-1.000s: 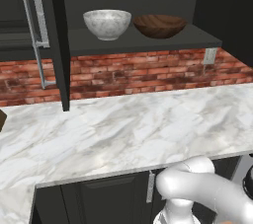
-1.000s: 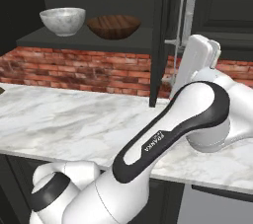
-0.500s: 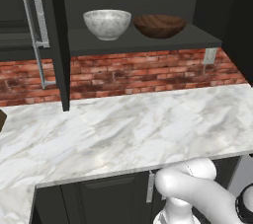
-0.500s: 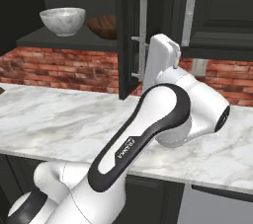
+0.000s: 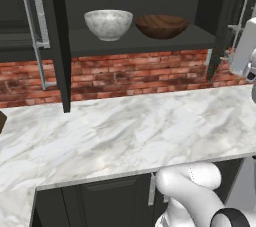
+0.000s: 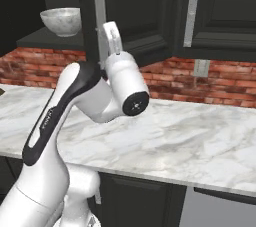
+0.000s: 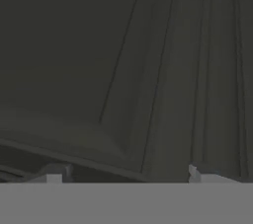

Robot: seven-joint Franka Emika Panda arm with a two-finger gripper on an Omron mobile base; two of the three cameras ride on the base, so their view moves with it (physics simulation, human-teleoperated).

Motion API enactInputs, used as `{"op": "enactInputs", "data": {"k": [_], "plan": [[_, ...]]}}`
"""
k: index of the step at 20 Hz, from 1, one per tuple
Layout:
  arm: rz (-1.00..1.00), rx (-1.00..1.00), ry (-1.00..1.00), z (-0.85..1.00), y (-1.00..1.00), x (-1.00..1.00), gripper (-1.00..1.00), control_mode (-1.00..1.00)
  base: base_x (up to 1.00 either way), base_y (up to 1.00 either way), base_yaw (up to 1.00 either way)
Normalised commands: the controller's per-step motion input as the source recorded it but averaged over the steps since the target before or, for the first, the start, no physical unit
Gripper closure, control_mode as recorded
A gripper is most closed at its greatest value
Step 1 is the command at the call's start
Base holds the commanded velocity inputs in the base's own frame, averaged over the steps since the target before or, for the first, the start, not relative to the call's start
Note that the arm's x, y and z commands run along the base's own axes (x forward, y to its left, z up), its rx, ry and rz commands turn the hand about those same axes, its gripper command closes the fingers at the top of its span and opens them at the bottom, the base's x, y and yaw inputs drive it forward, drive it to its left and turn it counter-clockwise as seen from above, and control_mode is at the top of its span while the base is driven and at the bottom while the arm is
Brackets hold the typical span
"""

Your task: Open the cabinet. Pick the bowls from the counter and place them in the cabinet. Then close the cabinet.

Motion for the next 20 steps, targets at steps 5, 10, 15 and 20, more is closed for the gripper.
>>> {"op": "enactInputs", "data": {"k": [5, 10, 15, 20], "plan": [[-0.49, -0.17, 0.0, 0.17, 1.0, 0.77, -1.0, -1.0, 0.0, 0.0, 0.0], [-0.52, -0.12, 0.08, 0.07, 0.81, 0.93, -1.0, -1.0, 0.0, 0.0, 0.0], [-0.36, 0.0, 0.27, 0.15, 0.13, 0.97, -1.0, -1.0, 0.0, 0.0, 0.0], [-0.14, 0.04, 0.45, 0.43, 0.0, 1.0, -1.0, -1.0, 0.0, 0.0, 0.0]]}}
